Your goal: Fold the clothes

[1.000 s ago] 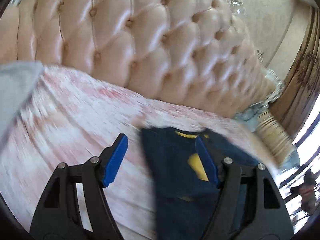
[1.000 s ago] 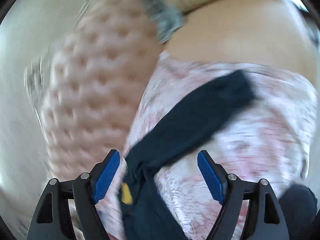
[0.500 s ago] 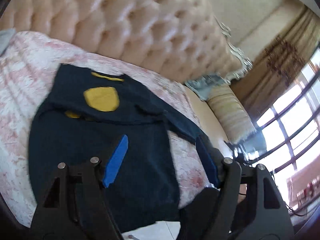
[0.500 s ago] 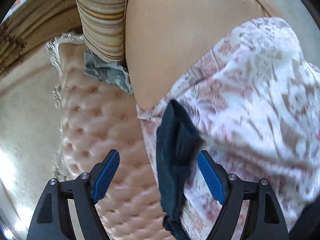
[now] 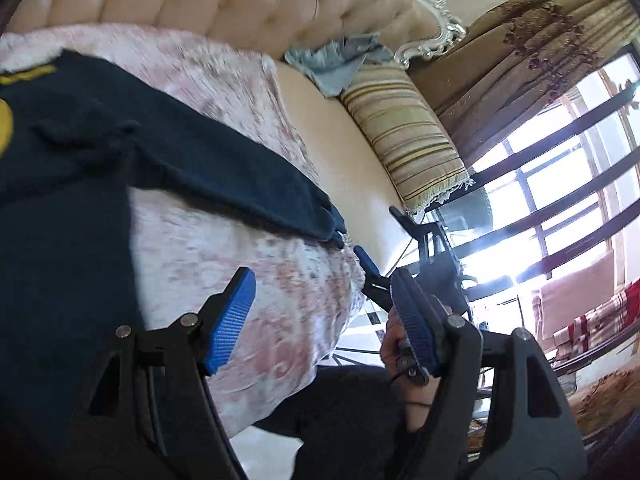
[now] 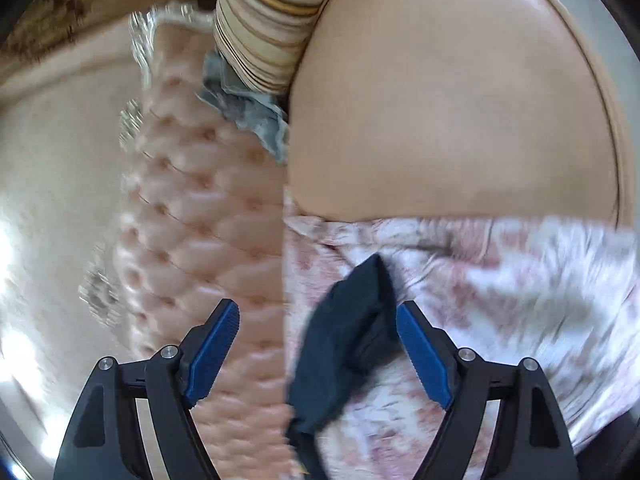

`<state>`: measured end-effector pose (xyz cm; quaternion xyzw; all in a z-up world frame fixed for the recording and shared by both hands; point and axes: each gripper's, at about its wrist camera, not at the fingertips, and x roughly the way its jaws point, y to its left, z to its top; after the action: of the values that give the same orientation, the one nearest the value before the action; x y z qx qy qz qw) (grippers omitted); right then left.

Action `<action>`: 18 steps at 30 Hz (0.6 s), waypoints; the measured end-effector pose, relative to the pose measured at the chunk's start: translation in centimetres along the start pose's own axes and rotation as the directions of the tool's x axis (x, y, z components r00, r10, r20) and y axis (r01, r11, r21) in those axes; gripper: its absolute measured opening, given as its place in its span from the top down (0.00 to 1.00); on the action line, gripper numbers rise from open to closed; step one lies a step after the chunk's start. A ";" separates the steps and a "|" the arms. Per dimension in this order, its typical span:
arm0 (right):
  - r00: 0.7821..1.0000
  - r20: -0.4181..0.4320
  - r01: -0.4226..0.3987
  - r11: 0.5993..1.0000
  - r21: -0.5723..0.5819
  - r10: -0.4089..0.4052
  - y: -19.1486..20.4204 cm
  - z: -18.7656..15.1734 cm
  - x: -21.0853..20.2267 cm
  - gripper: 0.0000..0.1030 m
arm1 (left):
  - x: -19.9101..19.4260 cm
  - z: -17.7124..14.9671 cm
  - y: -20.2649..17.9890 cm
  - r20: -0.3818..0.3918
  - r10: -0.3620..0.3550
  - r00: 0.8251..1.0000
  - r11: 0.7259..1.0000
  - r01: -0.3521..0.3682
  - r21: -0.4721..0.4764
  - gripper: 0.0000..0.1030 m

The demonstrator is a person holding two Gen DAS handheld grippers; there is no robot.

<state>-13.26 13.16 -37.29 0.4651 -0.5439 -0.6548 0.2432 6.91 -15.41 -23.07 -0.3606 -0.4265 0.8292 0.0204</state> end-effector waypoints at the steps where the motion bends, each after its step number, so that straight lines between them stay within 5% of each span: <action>1: 0.999 -0.041 -0.021 1.000 -0.002 0.020 0.1 0.2 0.7 0.20 | 0.7 -0.1 -0.3 -0.009 0.000 1.000 1.000 0.000 -0.002 0.29; 18: 0.989 -0.137 0.048 0.995 -0.092 -0.060 0.8 1.4 4.9 0.20 | 1.7 -0.1 0.8 -0.017 0.019 1.000 0.999 -0.020 -0.037 0.29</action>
<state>-16.86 9.62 -38.20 0.5131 -0.4834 -0.6504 0.2829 5.93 -15.29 -24.72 -0.3720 -0.4382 0.8182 0.0093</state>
